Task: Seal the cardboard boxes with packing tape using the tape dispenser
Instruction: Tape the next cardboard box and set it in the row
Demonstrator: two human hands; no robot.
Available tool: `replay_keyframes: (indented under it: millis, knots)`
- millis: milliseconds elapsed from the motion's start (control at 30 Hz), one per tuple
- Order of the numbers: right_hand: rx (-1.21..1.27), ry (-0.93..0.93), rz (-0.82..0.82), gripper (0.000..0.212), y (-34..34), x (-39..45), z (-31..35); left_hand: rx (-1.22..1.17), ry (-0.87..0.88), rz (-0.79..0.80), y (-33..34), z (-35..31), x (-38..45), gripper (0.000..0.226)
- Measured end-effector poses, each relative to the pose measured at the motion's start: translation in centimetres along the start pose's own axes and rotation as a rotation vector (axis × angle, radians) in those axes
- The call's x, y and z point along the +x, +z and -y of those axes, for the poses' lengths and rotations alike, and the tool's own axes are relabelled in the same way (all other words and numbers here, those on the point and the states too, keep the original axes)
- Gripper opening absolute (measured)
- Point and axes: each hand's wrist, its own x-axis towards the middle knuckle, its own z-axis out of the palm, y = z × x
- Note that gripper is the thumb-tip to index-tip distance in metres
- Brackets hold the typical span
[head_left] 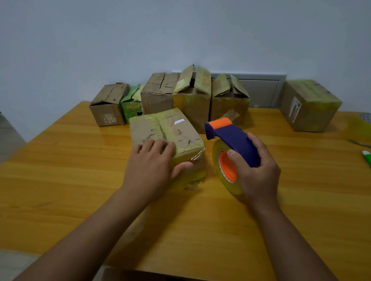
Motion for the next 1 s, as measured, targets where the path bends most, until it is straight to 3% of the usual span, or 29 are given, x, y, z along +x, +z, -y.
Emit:
replay_keyframes:
  millis: [200, 400, 633, 733, 867, 1000]
  knots:
    - [0.001, 0.003, 0.002, 0.067, 0.1, 0.0, -0.1, -0.145, 0.066, 0.073, -0.8, 3.4, -0.4, 0.079]
    - [0.003, -0.009, 0.002, 0.065, 0.1, 0.0, -0.3, -0.469, 0.010, -0.072, 1.9, 3.0, -1.1, 0.063]
    - [-0.011, -0.005, 0.008, 0.070, 0.0, 0.0, -0.2, -0.417, -0.204, -0.089, 1.3, 0.5, -1.7, 0.057]
    - [-0.007, -0.007, 0.009, 0.069, 0.0, 0.1, -0.3, -0.452, -0.151, -0.056, 0.9, 1.2, -1.8, 0.052]
    - [-0.009, -0.005, 0.016, 0.065, 0.1, 0.1, -0.4, -0.460, -0.049, -0.018, 0.7, 2.3, -2.2, 0.064]
    - [-0.007, 0.003, 0.004, 0.069, 0.1, 0.1, -0.3, -0.464, -0.020, -0.037, 0.5, 2.2, -2.2, 0.055]
